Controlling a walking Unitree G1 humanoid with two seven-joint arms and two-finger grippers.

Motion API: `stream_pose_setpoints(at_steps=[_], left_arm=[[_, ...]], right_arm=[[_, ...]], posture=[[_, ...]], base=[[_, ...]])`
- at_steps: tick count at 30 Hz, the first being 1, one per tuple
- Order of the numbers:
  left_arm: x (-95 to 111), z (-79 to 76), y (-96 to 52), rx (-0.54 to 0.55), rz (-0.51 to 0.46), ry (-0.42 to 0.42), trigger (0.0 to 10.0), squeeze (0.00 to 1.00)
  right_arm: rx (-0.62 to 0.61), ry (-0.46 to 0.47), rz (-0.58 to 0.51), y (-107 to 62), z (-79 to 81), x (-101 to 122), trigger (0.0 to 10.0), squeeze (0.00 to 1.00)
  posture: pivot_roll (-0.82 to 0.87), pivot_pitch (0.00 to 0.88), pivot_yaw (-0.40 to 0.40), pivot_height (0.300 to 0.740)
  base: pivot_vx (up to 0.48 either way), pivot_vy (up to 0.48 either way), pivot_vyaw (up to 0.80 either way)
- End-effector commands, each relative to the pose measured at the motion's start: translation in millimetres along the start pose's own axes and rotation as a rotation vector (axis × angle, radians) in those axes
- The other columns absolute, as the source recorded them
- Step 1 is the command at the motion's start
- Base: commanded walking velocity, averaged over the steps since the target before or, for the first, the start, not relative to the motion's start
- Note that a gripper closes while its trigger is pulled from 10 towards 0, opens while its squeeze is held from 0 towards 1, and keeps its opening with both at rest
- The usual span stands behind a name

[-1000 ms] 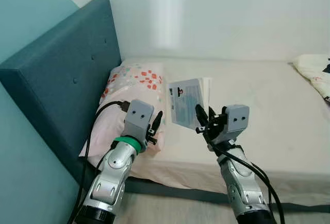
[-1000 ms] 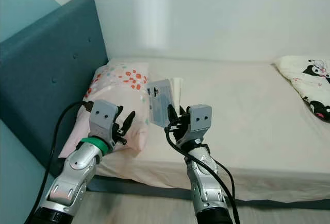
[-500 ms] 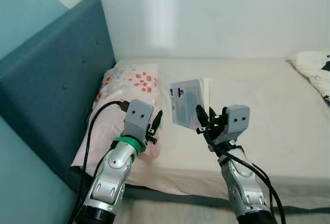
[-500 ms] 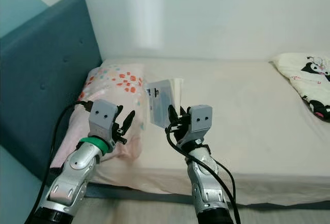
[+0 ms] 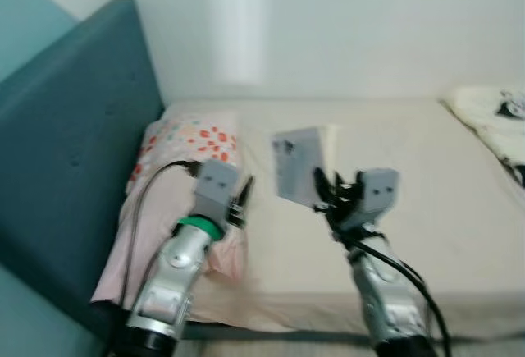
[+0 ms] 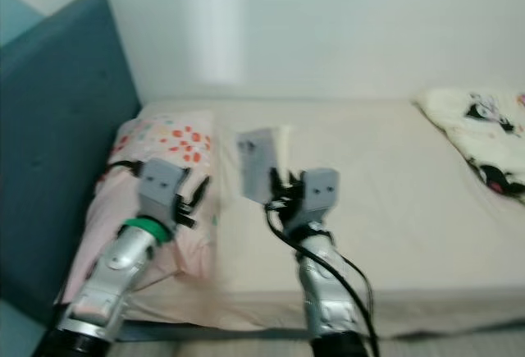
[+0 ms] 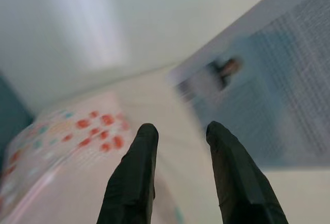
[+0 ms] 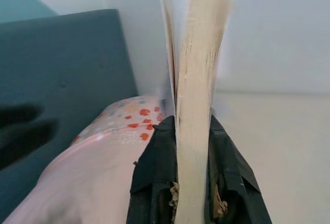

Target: Clean up the room

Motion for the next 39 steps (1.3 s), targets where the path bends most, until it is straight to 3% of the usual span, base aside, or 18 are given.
stream_pose_setpoints(at_steps=[1,8,24,39], left_arm=[[-1.4,-8.8,0.0,-0.026,0.002,-0.007,10.0,0.0],[-0.7,-8.7,0.3,-0.027,0.0,-0.006,10.0,0.0],[2.2,-18.1,-3.7,-0.075,-0.018,-0.021,10.0,0.0],[-11.5,-25.0,-9.7,-0.129,0.018,0.016,10.0,0.0]], right_arm=[[-0.015,-0.014,-0.039,-0.1,-5.6,9.8,10.0,0.0],[-0.016,-0.015,-0.04,0.3,-5.7,10.1,10.0,0.0],[-0.025,-0.008,-0.033,-1.4,-7.2,7.2,10.0,0.0],[-0.111,0.024,-0.007,-8.0,-22.2,-5.1,10.0,0.0]], posture=[[-0.1,0.018,0.101,0.74],[-0.1,0.017,0.102,0.74],[-0.1,0.019,0.103,0.74],[-0.1,0.026,0.11,0.735]], base=[[0.48,0.0,0.0],[0.441,0.0,0.0],[0.0,0.0,0.0],[0.0,0.0,0.0]])
Point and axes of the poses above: a point about 5 cm out from each wrist's last joint towards the gripper, its own y axis pointing out of the wrist towards the gripper, its own x axis along the axis of the wrist's last joint, z = x × y, the point moved 6 cm from there along y, pointing out of the wrist towards the gripper, and after that the axes turned 8 degrees about y, right-handed, at the moved point
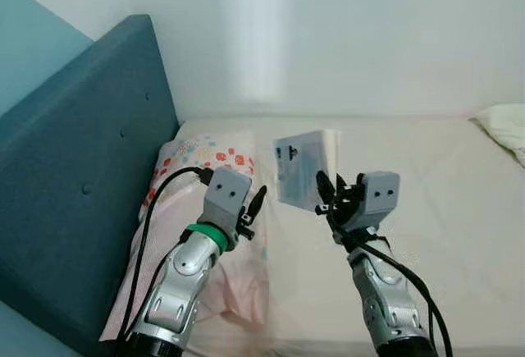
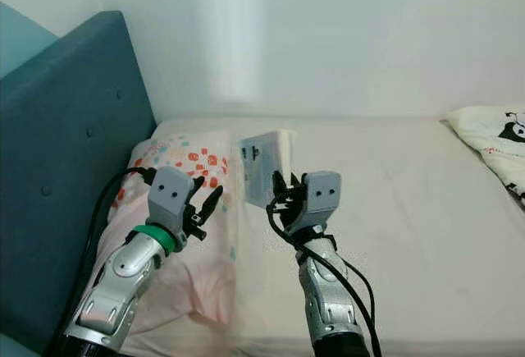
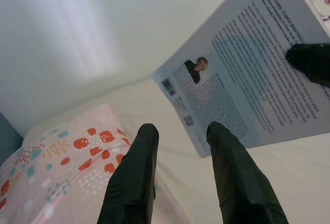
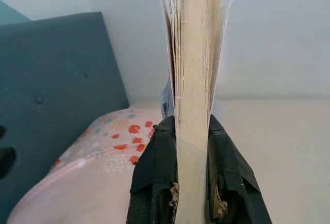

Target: Clean up the room

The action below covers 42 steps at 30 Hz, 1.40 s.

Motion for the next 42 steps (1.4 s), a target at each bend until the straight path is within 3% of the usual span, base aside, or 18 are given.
stream_pose_setpoints(at_steps=[1,28,35,41,42], left_arm=[[-7.7,-0.7,-3.5,-0.009,0.02,0.003,10.0,0.0],[-10.0,-1.5,-4.0,-0.017,0.023,0.014,10.0,0.0],[-10.9,-2.0,-3.7,-0.018,0.027,0.012,10.0,0.0],[-11.7,-2.0,-3.7,-0.018,0.031,0.012,10.0,0.0],[-11.9,-2.1,-3.7,-0.019,0.032,0.012,10.0,0.0]], right_arm=[[0.001,0.015,-0.026,0.5,2.6,3.3,10.0,0.0],[-0.002,0.005,-0.037,1.0,-0.6,6.3,10.0,0.0],[-0.051,-0.057,-0.057,2.0,-14.9,15.7,10.0,0.0],[-0.148,-0.15,-0.029,2.6,-38.8,18.1,10.0,0.0],[-0.202,-0.173,0.0,3.0,-51.0,16.5,10.0,0.0]], posture=[[-0.1,0.025,0.109,0.73],[-0.11,0.015,0.109,0.62],[-0.11,0.018,0.111,0.595],[-0.11,0.023,0.114,0.59],[-0.11,0.023,0.114,0.59]], base=[[0.0,0.0,0.0],[0.0,0.0,0.0],[0.0,0.0,0.0],[0.0,0.0,0.0],[0.0,0.0,0.0]])
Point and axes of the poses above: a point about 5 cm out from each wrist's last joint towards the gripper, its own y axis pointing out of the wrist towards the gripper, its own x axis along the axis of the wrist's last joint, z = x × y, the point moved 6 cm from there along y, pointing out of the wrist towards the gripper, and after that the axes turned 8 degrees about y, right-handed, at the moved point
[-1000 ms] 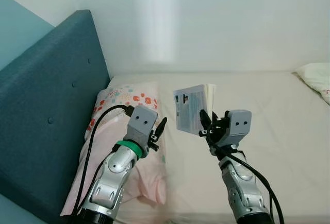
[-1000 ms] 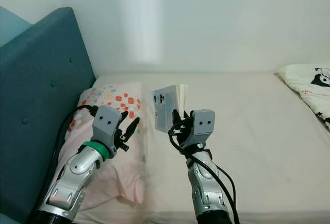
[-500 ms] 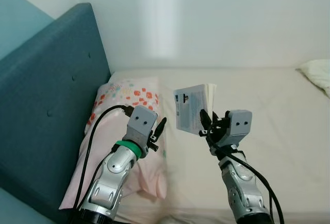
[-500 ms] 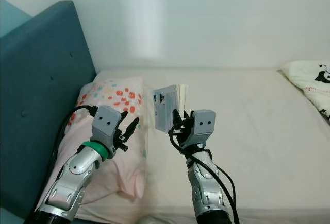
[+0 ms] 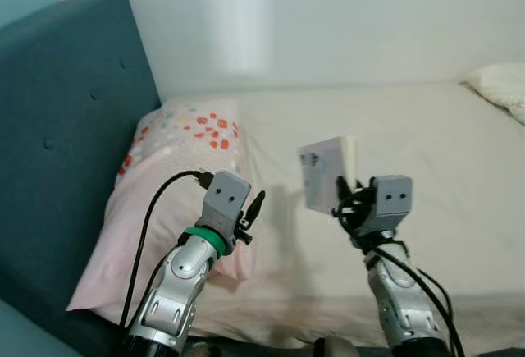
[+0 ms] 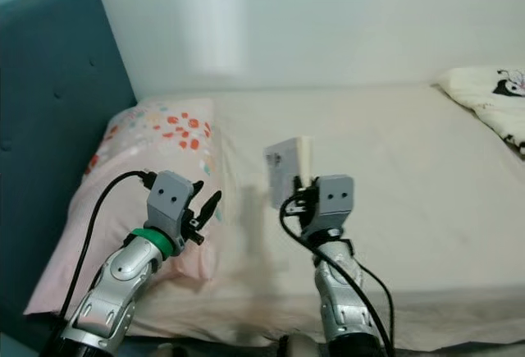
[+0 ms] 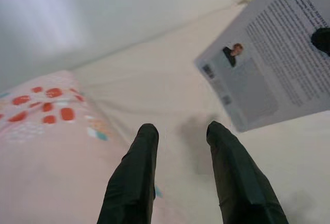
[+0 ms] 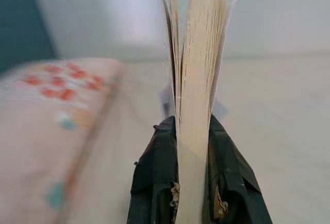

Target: Clean up the room

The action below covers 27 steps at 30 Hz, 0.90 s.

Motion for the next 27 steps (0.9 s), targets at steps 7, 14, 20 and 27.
stream_pose_setpoints(at_steps=[7,14,20,27], left_arm=[[-8.0,-1.9,-2.3,-0.011,0.029,0.0,10.0,0.0],[-9.7,-2.6,-5.4,-0.006,0.036,0.002,10.0,0.0],[-10.2,-2.2,-8.4,-0.001,0.042,0.002,10.0,0.0],[-10.6,-1.4,-11.8,0.006,0.048,0.004,10.0,0.0]], right_arm=[[-0.118,-0.126,0.118,19.0,-31.4,-5.2,10.0,0.0],[-0.144,-0.196,0.336,24.5,-45.0,-35.6,10.0,0.0],[-0.062,-0.096,0.322,36.0,-22.8,-35.2,10.0,0.0],[0.062,0.012,0.432,38.5,16.4,-57.8,10.0,0.0]], posture=[[-0.11,0.033,0.12,0.59],[-0.09,0.053,0.113,0.59],[-0.08,0.067,0.11,0.59],[-0.05,0.089,0.102,0.59]], base=[[0.0,0.0,0.0],[0.0,0.0,0.0],[0.0,0.0,0.0],[0.0,0.0,0.0]])
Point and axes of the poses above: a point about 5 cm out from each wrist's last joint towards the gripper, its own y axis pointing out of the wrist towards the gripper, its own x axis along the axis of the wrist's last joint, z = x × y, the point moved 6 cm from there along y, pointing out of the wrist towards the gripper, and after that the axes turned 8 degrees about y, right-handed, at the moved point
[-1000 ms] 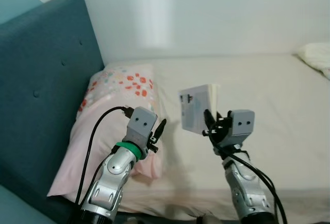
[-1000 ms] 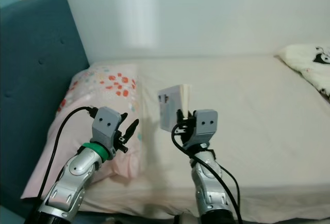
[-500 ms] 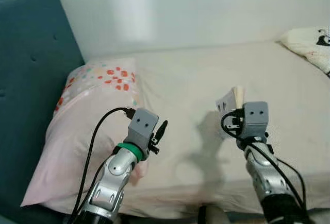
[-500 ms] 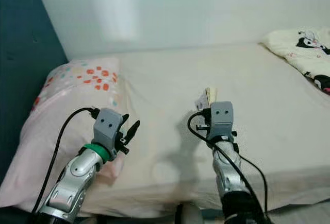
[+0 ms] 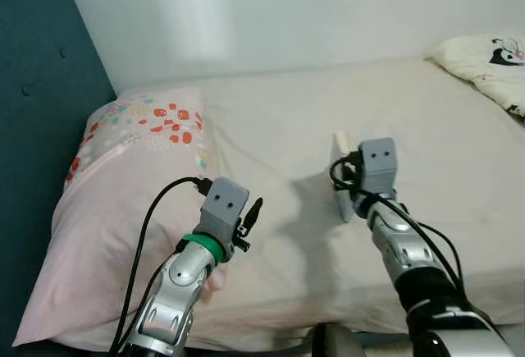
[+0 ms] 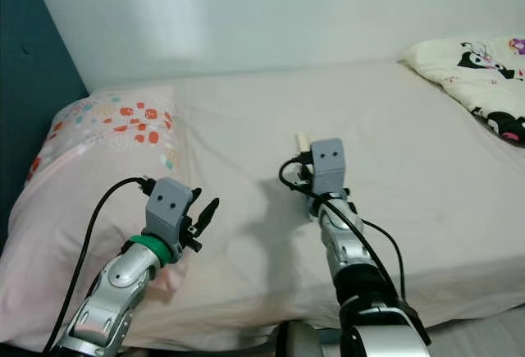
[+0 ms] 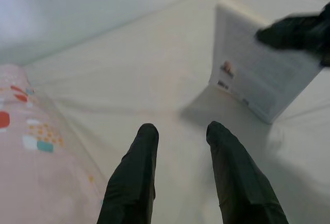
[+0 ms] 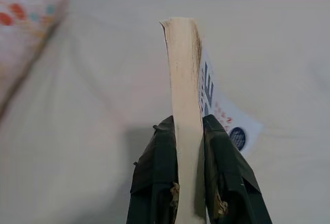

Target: Clean up the room

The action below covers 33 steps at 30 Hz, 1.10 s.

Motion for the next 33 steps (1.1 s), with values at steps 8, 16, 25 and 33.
stream_pose_setpoints(at_steps=[8,16,25,33], left_arm=[[-8.8,0.9,-5.5,0.007,0.038,0.004,10.0,0.0],[-7.6,0.5,-3.9,0.005,0.039,0.004,10.0,0.0],[-5.4,-1.6,0.6,0.0,0.03,0.001,10.0,0.0],[-8.2,13.4,-3.5,0.029,0.043,0.017,10.0,0.0]], right_arm=[[0.139,0.26,-0.011,-0.9,30.9,-17.2,10.0,1.0],[0.203,0.346,-0.245,-6.4,30.9,22.4,10.0,0.0],[0.079,0.17,-0.217,-26.3,-14.1,2.1,10.0,0.0],[-0.014,-0.067,-0.093,-35.3,-47.6,-25.2,10.0,0.0]], posture=[[-0.04,0.09,0.107,0.59],[-0.06,0.083,0.111,0.59],[-0.08,0.067,0.112,0.59],[-0.08,0.11,0.133,0.59]], base=[[0.0,0.0,0.0],[0.0,0.0,0.0],[0.0,0.0,0.0],[0.0,0.0,0.0]])
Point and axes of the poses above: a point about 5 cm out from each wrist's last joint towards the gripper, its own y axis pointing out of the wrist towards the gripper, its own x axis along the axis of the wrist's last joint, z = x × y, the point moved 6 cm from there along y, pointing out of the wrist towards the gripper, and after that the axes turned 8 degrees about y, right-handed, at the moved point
